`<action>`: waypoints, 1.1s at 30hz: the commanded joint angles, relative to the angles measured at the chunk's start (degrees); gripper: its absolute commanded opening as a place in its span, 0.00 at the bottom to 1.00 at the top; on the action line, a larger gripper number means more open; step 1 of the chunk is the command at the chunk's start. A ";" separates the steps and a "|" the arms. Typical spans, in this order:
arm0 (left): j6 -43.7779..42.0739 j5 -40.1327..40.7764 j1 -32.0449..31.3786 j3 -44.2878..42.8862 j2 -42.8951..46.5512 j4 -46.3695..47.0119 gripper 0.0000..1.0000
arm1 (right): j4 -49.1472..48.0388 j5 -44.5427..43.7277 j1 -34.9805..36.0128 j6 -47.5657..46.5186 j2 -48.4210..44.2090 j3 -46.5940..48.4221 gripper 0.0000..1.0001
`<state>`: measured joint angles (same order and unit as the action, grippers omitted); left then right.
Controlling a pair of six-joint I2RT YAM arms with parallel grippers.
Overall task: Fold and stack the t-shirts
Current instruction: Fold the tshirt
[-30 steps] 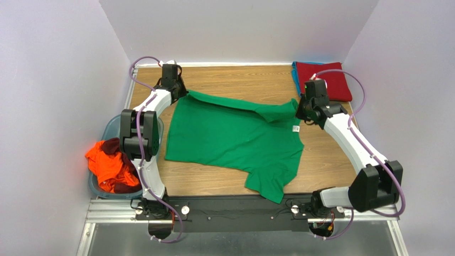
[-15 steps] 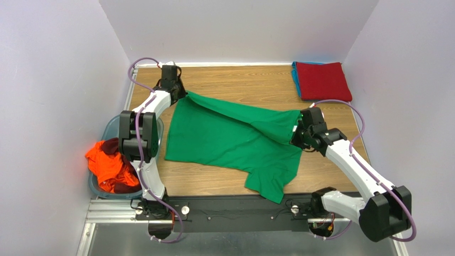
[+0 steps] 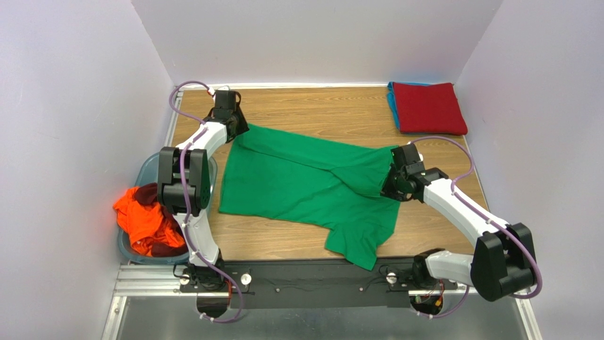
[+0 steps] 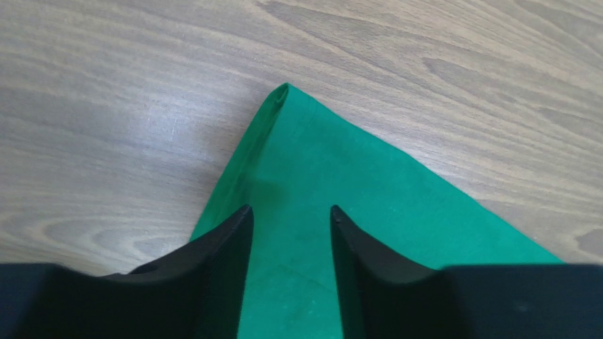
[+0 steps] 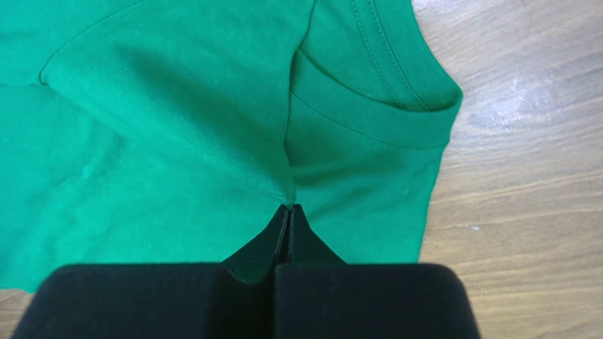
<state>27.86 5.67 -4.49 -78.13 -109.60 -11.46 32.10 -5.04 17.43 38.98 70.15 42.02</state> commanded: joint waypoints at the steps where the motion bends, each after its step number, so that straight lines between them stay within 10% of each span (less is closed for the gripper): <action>1: 1.50 1.71 0.45 1.57 1.93 -0.93 0.64 | -2.65 0.12 0.24 0.22 1.22 -0.53 0.02; 12: 1.85 -4.18 -4.55 4.91 9.74 1.79 0.88 | -4.94 -3.13 0.24 -0.05 2.01 2.62 0.01; 33: 5.10 -6.90 -29.60 15.64 19.96 9.18 0.89 | -9.77 -5.33 -5.74 -1.28 34.79 30.40 0.01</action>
<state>31.79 0.21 -31.81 -62.54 -91.07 -4.49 22.65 -9.26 13.43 38.54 101.89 69.60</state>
